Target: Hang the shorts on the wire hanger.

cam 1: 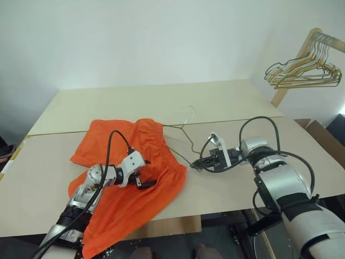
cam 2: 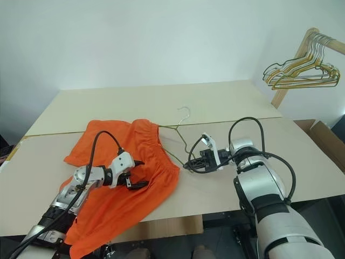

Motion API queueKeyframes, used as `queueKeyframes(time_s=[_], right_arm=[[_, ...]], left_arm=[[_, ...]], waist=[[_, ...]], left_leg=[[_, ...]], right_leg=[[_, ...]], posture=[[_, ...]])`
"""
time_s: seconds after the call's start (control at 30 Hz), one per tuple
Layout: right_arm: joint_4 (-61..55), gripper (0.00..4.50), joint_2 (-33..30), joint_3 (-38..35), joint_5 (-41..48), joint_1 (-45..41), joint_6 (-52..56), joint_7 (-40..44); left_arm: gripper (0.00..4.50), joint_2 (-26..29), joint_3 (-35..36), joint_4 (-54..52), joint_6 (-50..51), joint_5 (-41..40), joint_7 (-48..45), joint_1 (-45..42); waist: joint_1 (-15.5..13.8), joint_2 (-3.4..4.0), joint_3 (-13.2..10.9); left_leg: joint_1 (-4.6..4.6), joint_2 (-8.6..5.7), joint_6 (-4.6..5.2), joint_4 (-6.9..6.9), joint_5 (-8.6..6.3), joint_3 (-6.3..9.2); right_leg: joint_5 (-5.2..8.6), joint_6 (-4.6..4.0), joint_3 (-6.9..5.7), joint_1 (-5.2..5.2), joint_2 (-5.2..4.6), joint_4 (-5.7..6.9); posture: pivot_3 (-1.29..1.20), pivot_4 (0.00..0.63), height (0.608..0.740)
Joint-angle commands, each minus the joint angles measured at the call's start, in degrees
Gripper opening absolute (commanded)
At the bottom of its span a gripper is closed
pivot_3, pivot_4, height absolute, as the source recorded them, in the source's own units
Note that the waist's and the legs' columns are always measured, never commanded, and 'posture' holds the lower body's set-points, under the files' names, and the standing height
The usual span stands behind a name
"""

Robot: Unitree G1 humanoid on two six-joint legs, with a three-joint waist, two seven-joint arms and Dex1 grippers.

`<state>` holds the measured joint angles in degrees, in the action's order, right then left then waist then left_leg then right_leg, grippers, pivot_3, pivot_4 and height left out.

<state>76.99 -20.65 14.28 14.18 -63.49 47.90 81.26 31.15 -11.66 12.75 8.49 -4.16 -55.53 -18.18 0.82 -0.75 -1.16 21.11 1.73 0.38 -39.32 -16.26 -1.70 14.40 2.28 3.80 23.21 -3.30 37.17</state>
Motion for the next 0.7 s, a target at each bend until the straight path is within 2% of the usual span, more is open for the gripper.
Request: queueKeyframes(time_s=[0.03,0.17,0.3,0.53,0.6,0.7], right_arm=[[-0.74,0.0,0.02,-4.54,-0.82,-1.72,-1.9,-1.75],[-2.07,0.0,0.05,-7.39,-2.35,-0.47,-8.05,-2.15],[-4.09,0.0,-0.04,-8.75,-4.13,1.92,-18.8,-2.53],[-7.03,0.0,-0.46,-10.26,-5.76,5.35,-32.65,-0.98],[-8.15,0.0,-0.39,-10.12,-6.5,6.18,-35.47,-1.21],[-10.19,0.0,-0.45,-9.3,-7.71,7.51,-38.79,-1.41]], left_arm=[[4.49,-0.03,-0.65,-0.64,-0.85,0.97,0.24,0.16],[4.49,-0.8,0.57,-0.49,-2.9,0.44,1.73,-0.2],[4.49,-1.33,6.92,-6.4,-2.76,-10.11,-2.84,0.19],[4.49,8.54,14.18,-16.35,4.47,-21.37,-12.26,-2.82],[4.49,10.34,16.17,-15.03,5.29,-22.72,-12.8,-6.67],[4.49,12.99,16.59,-7.65,4.61,-20.42,-13.34,-15.7]], waist=[[0.0,0.0,0.0],[0.02,0.0,0.0],[0.08,0.0,-0.01],[1.32,0.02,-0.02],[1.55,0.01,-0.03],[1.74,0.0,-0.03]], left_leg=[[0.0,0.0,0.0,0.0,0.0,0.0],[0.0,0.0,0.0,0.0,0.0,0.0],[0.04,0.01,0.0,0.0,0.0,0.0],[0.04,0.04,0.0,0.02,0.0,-0.01],[0.03,0.03,0.0,0.02,0.0,0.02],[0.03,0.01,-0.03,0.02,0.01,0.09]], right_leg=[[0.0,0.0,0.0,0.0,0.0,0.0],[0.0,0.0,0.0,0.0,0.0,0.0],[0.0,0.01,0.0,0.02,-0.02,-0.03],[0.0,0.01,0.0,0.05,-0.01,-0.03],[0.0,0.01,-0.01,0.01,-0.01,-0.04],[0.0,0.02,-0.08,-0.05,-0.01,-0.07]], posture=[[0.05,0.0,0.74],[0.05,0.0,0.74],[0.05,0.0,0.74],[0.03,0.0,0.74],[0.02,0.0,0.74],[0.02,0.0,0.74]])
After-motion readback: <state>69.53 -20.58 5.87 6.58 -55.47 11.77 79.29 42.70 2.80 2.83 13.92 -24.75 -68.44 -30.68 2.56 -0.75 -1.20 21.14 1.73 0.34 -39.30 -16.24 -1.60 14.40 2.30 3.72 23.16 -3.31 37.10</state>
